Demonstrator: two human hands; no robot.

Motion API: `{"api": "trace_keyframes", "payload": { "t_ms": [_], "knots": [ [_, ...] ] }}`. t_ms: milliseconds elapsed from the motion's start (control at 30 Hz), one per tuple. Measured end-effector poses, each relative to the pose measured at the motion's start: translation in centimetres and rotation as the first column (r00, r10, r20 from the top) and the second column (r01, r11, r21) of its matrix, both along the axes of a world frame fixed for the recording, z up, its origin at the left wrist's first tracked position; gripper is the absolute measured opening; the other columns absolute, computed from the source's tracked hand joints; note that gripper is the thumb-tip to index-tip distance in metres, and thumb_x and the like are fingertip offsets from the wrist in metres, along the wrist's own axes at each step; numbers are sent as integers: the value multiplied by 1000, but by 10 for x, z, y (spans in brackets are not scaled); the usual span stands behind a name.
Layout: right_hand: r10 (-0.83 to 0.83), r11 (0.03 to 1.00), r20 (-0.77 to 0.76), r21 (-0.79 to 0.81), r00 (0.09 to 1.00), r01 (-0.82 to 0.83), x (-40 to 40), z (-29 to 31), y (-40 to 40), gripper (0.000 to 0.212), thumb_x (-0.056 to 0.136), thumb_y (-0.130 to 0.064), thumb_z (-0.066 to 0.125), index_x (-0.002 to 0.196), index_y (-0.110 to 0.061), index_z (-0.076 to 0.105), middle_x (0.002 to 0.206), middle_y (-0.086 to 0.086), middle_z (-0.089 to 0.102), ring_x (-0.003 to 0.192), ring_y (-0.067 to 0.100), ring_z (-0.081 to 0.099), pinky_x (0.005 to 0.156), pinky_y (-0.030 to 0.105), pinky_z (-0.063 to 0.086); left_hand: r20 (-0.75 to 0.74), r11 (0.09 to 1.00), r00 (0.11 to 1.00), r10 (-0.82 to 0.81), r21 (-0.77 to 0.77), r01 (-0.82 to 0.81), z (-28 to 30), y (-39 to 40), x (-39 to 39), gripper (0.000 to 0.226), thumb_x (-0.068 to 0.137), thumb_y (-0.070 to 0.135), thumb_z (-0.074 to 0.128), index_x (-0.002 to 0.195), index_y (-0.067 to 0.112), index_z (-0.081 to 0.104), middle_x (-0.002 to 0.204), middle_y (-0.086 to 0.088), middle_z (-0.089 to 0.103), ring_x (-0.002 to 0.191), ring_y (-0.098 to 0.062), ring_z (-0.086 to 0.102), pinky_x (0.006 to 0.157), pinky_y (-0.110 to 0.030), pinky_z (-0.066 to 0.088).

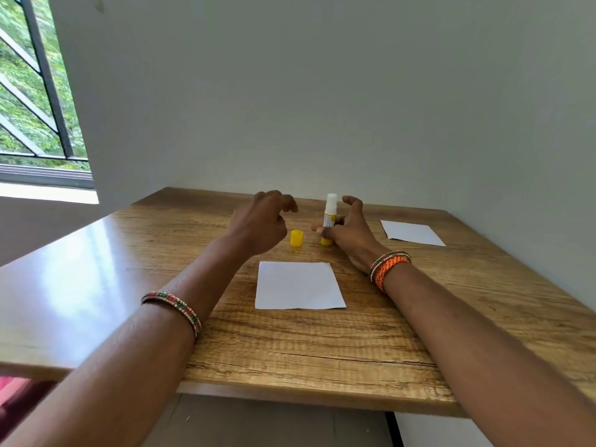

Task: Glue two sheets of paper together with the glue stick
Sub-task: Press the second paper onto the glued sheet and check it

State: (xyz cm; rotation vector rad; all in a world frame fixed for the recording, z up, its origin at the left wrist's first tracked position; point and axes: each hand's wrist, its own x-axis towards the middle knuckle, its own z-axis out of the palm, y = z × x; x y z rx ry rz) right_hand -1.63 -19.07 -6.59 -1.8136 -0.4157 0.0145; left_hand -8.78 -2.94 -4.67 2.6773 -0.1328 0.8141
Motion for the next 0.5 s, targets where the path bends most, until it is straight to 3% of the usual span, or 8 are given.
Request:
{"api": "trace_keyframes", "payload": {
  "t_ms": [100, 167, 233, 300, 367, 500],
  "knots": [
    [18, 995, -113, 100, 993, -7, 2, 9, -3, 86, 77, 1, 63, 144, -18, 13, 118, 11, 42, 112, 25, 46, 98, 37, 42, -11, 998, 1000, 10, -57, -11, 1, 1, 0, 46, 75, 0, 42, 109, 24, 61, 116, 5, 62, 104, -19, 57, 78, -39, 51],
    [-37, 978, -147, 199, 988, 67, 10, 22, -15, 63, 71, 0, 58, 130, -12, 40, 116, 10, 47, 107, 23, 48, 88, 33, 44, 2, 998, 1000, 23, -59, -23, 1, 3, 0, 45, 77, 0, 42, 110, 24, 61, 115, 5, 62, 102, -18, 58, 74, -34, 49],
    [-246, 951, -41, 183, 968, 249, 17, 31, -39, 32, 73, 1, 54, 102, -9, 62, 101, 8, 59, 93, 18, 55, 76, 29, 44, 23, 1000, 1000, 20, -9, -19, -2, 3, 1, 43, 79, 1, 44, 112, 22, 60, 115, 4, 63, 102, -18, 58, 71, -32, 47],
    [-526, 841, 201, -23, 827, 541, 25, 26, -68, 22, 83, -7, 51, 96, -5, 68, 98, 9, 67, 95, 22, 61, 81, 30, 45, 47, 1000, 999, 15, 19, -16, -2, 2, 2, 42, 80, 1, 44, 113, 22, 60, 115, 3, 64, 103, -19, 59, 72, -33, 49],
    [-647, 647, 335, -234, 685, 726, 31, 17, -93, 27, 87, -18, 49, 104, -4, 64, 111, 15, 64, 110, 33, 56, 93, 40, 43, 70, 1000, 997, 12, 10, -12, -1, 1, 3, 41, 80, 1, 45, 113, 21, 60, 114, 2, 64, 102, -20, 60, 72, -35, 50],
    [-730, 476, 210, -526, 650, 705, 47, 4, -123, 54, 86, -43, 49, 125, -5, 52, 135, 21, 45, 126, 39, 37, 106, 50, 27, 96, 998, 994, 57, -16, -56, 0, 0, 3, 40, 81, 2, 45, 111, 20, 61, 112, 3, 65, 101, -20, 59, 65, -29, 39]
  ]
}}
